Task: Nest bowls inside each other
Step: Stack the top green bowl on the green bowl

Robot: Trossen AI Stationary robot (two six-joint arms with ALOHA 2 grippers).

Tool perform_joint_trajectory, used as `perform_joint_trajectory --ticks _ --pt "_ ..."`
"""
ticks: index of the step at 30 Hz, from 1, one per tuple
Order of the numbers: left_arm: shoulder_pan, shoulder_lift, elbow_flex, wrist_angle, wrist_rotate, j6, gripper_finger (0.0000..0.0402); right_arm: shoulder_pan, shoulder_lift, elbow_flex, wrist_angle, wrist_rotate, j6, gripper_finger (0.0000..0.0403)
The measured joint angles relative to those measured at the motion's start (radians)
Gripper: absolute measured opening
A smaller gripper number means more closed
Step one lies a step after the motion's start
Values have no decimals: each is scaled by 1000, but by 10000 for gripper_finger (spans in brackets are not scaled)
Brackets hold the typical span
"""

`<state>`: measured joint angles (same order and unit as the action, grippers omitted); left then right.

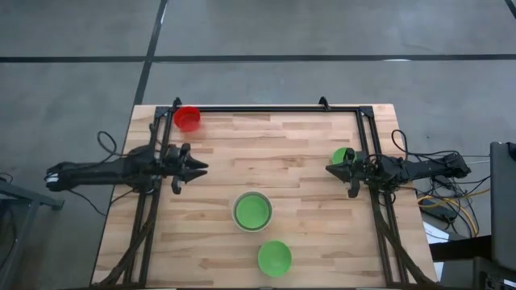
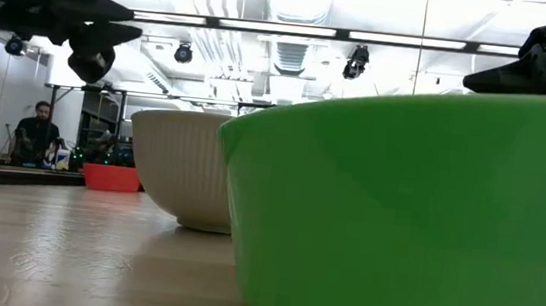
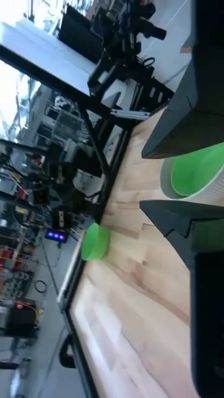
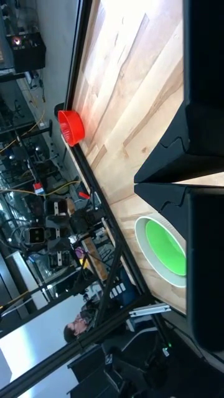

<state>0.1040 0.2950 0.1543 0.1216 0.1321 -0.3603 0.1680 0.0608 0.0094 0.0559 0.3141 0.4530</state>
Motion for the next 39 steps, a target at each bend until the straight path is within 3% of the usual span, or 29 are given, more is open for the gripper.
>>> perform_joint_trajectory --ticks 14,39 --pt "0 -133 -110 46 7 0 122 0 0 0 0 0 0 8" --pt "0 -136 -128 16 5 18 122 0 0 0 0 0 0 8"
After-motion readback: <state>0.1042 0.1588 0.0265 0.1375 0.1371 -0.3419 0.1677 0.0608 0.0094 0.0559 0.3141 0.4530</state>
